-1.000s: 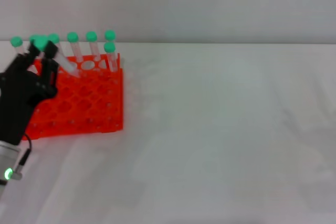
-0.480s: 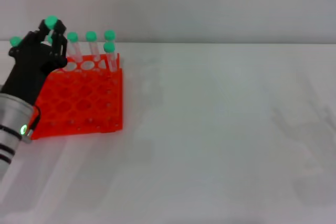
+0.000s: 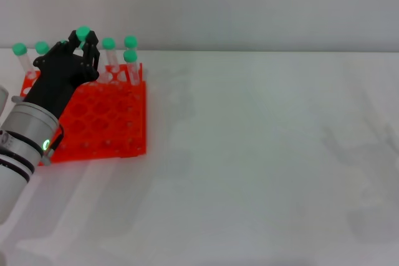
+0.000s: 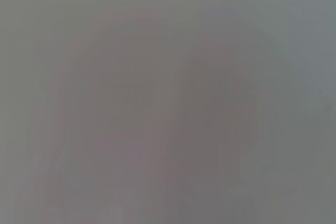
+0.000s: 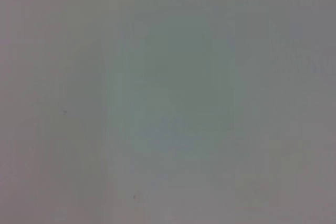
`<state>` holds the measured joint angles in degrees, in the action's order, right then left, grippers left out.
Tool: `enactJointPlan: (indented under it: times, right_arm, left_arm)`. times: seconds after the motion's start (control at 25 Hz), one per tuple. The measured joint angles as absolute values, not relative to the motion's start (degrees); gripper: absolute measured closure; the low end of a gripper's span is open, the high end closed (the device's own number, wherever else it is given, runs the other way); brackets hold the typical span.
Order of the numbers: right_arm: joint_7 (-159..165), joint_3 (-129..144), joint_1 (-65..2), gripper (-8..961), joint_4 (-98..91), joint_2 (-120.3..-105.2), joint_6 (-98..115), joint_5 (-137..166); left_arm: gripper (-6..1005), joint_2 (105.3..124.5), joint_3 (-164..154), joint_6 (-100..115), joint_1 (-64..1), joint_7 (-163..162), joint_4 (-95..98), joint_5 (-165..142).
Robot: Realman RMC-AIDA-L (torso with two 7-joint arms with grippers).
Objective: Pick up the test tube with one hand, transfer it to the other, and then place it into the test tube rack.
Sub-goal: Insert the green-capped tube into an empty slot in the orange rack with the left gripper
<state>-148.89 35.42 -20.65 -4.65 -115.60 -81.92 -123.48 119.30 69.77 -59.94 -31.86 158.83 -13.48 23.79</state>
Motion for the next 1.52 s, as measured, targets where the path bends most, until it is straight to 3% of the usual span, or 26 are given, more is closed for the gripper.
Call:
enactJointPlan:
  times: [1.52]
  right_arm:
    - [-148.9, 35.6, -20.1, 79, -5.0, -115.31, -82.6, -123.3]
  left_arm:
    - [623, 119.10, 69.6, -43.9, -35.2, 160.8, -13.0, 23.7]
